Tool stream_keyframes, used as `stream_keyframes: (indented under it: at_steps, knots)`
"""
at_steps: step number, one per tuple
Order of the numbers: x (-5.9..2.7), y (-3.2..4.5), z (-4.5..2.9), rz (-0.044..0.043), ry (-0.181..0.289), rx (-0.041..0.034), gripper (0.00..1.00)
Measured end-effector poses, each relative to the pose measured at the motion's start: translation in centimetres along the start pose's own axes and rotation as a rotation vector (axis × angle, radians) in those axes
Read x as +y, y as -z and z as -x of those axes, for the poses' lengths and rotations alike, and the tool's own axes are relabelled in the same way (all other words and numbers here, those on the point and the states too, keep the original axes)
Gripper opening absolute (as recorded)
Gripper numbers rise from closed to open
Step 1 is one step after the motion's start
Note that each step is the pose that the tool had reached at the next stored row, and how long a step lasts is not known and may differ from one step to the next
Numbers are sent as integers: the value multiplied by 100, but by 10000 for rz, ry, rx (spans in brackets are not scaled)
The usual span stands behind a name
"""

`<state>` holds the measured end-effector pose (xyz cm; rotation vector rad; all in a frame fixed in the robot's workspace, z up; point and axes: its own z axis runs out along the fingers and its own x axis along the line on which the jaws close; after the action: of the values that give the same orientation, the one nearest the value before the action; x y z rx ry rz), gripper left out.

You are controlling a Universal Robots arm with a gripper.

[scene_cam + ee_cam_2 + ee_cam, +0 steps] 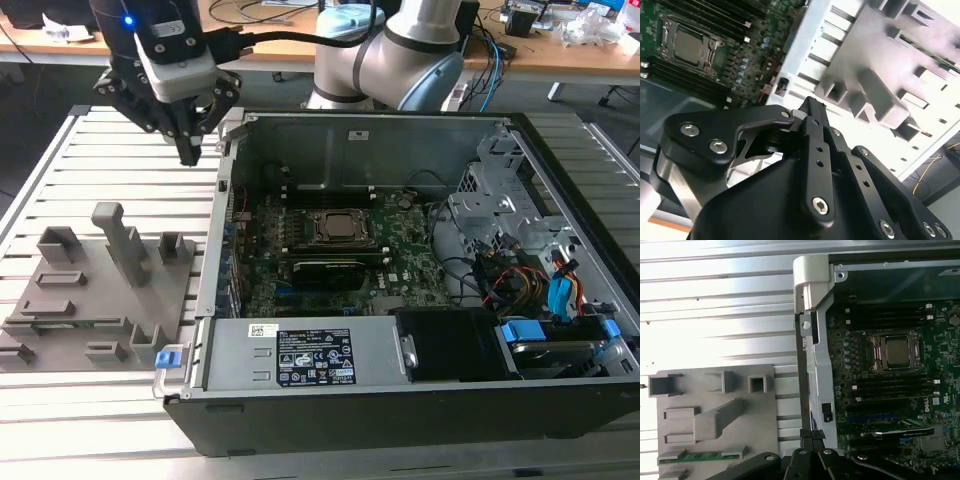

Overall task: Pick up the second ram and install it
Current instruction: 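Reach for the second ram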

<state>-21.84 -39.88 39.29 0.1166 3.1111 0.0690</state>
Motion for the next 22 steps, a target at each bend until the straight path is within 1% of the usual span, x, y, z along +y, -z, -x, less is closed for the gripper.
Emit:
stream_keyframes:
  at_steps: [4, 5, 6, 7, 11, 12, 17, 20, 22]
  knots:
    - [-14, 2, -182, -1, 1, 1, 11]
    - [-20, 2, -258, 0, 2, 1, 11]
    - [-23, 3, -298, -1, 2, 1, 11]
    - [-25, 3, -335, 0, 1, 1, 11]
    - [-33, 3, -438, -1, 1, 1, 11]
    - [-36, 2, -479, 0, 2, 1, 11]
    - [-55, 2, -725, -1, 2, 1, 11]
    - [-67, 2, -890, -1, 0, 1, 11]
    - [-73, 1, -960, 0, 2, 1, 11]
